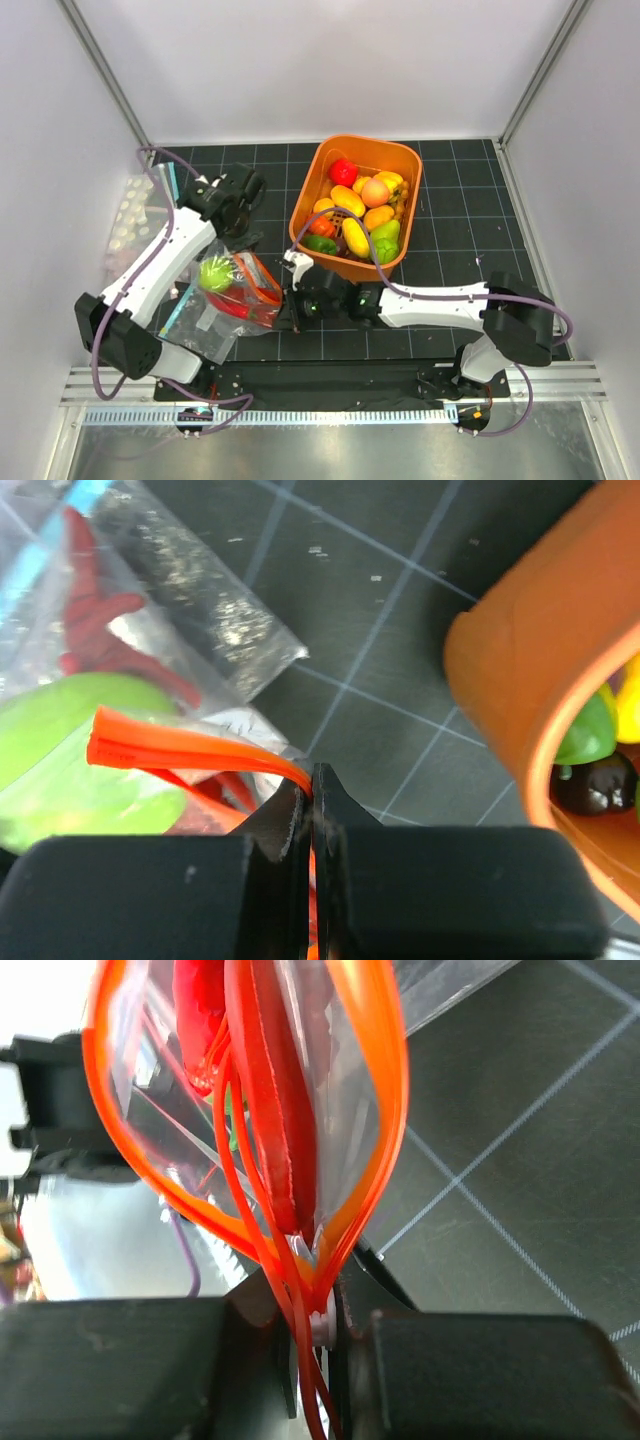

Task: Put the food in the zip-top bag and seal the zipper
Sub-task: Zip the zipper food storage bag at the center of the board, then move the bin to the center of the board.

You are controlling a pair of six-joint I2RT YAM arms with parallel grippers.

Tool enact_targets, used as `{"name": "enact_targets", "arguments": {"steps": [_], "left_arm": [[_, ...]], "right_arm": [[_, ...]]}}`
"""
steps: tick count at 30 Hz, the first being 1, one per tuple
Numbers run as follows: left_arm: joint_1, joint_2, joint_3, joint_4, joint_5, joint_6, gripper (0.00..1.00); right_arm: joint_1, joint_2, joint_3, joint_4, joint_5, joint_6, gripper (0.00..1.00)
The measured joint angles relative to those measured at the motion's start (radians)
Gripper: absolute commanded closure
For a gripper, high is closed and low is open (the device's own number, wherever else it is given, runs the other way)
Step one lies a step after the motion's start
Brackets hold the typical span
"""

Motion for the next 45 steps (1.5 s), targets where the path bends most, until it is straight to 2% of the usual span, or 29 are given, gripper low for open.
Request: {"name": "enact_targets", "arguments": {"steps": [4,6,7,8,10,15,16,17,22,27,31,36,38,41,45], "left_arm": [[-0.027,0.076,0.001,0.095,0.043,0.023,1.00],[-0.044,0.115,0.007,0.137,0.064,0.031,1.00],[-0.060,0.136,0.010,0.161,0.074,0.039,1.00],[-0.076,0.158,0.016,0.179,0.080,0.045,1.00],[-0.109,0.195,0.035,0.219,0.086,0.051,1.00],[-0.178,0.227,0.046,0.301,0.088,0.071,1.00],[-0.188,0.228,0.046,0.315,0.087,0.071,1.00],[-0.195,0.229,0.046,0.325,0.088,0.071,1.00],[-0.218,0.232,0.037,0.383,0.092,0.076,1.00],[-0.216,0.269,0.034,0.439,0.106,0.082,1.00],[-0.223,0.406,0.122,0.458,0.129,0.103,1.00],[-0.264,0.634,0.376,0.460,0.145,0.145,1.00],[-0.281,0.673,0.430,0.470,0.155,0.153,1.00],[-0.298,0.669,0.425,0.476,0.153,0.177,1.00],[-0.293,0.615,0.310,0.483,0.148,0.203,1.00]], "right_arm": [[0.011,-0.021,-0.071,0.063,0.090,0.052,0.99],[0.013,-0.048,-0.110,0.071,0.140,0.075,0.94],[0.015,-0.067,-0.131,0.070,0.166,0.087,0.72],[0.019,-0.088,-0.150,0.064,0.191,0.100,0.56],[0.035,-0.126,-0.175,0.031,0.228,0.117,0.36],[0.077,-0.189,-0.190,-0.102,0.251,0.112,0.15],[0.079,-0.209,-0.190,-0.131,0.258,0.108,0.08],[0.078,-0.237,-0.190,-0.164,0.270,0.105,0.06],[0.027,-0.422,-0.191,-0.278,0.294,0.076,0.05],[-0.159,-0.542,-0.199,-0.338,0.245,0.029,0.05],[-0.269,-0.551,-0.199,-0.410,0.224,-0.019,0.05],[-0.324,-0.551,-0.198,-0.501,0.215,-0.058,0.05],[-0.341,-0.552,-0.198,-0.527,0.215,-0.069,0.06],[-0.381,-0.549,-0.198,-0.546,0.208,-0.081,0.09],[-0.477,-0.495,-0.169,-0.545,0.179,-0.103,0.13]]}}
